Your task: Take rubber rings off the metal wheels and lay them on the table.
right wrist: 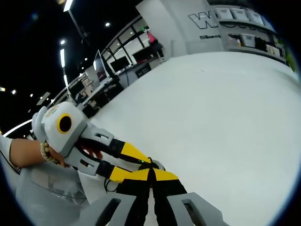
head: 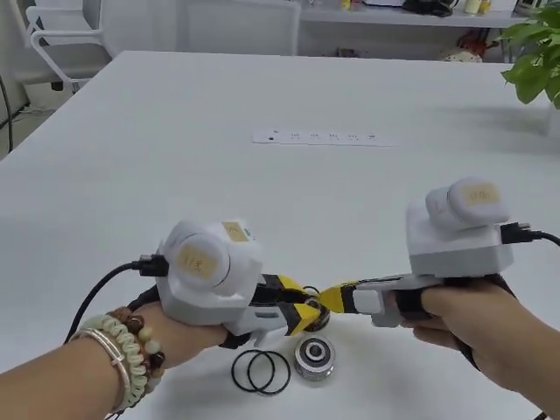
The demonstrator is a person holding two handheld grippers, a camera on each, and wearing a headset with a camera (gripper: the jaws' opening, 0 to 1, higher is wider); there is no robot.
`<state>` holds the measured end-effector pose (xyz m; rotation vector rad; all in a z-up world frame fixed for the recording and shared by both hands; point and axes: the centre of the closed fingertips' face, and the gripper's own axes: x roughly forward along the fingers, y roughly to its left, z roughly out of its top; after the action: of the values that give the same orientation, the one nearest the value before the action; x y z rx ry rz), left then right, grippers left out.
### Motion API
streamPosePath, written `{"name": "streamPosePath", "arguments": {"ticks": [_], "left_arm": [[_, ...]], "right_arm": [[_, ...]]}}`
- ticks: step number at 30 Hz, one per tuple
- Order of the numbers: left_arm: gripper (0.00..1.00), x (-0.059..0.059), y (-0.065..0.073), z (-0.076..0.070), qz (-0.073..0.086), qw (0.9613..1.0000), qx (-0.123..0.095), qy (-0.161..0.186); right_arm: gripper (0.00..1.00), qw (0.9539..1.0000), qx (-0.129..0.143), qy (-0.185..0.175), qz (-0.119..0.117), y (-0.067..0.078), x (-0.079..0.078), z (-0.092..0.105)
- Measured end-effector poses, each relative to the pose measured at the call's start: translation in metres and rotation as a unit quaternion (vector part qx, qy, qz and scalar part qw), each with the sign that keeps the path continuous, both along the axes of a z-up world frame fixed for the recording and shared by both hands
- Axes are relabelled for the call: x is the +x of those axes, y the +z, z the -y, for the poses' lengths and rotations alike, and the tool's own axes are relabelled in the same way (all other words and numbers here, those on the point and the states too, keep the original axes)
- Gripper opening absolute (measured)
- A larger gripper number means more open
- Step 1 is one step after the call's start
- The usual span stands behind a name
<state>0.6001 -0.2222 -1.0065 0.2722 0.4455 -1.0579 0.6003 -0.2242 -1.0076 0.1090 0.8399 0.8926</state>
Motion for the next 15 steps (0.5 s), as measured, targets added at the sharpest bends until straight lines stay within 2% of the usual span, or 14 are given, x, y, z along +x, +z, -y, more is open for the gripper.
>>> {"name": "streamPosePath", "arguments": {"ticks": [6, 9, 15], "left_arm": [[0.14, 0.0008, 0.0003, 0.0004, -0.005, 1.0, -0.002, 0.002], [0.14, 0.0005, 0.0006, 0.0008, -0.005, 1.0, 0.005, 0.001], [0.16, -0.001, 0.0013, -0.0005, -0.005, 0.9999, 0.013, -0.009]], "right_arm": [[0.0, 1.0, -0.005, -0.005, -0.005, -0.0019, -0.0008, 0.0016], [0.0, 0.9999, -0.012, -0.002, -0.002, -0.0028, -0.0015, 0.0015], [0.0, 1.0, -0.009, -0.003, 0.0, -0.0003, -0.0003, 0.0012]]}}
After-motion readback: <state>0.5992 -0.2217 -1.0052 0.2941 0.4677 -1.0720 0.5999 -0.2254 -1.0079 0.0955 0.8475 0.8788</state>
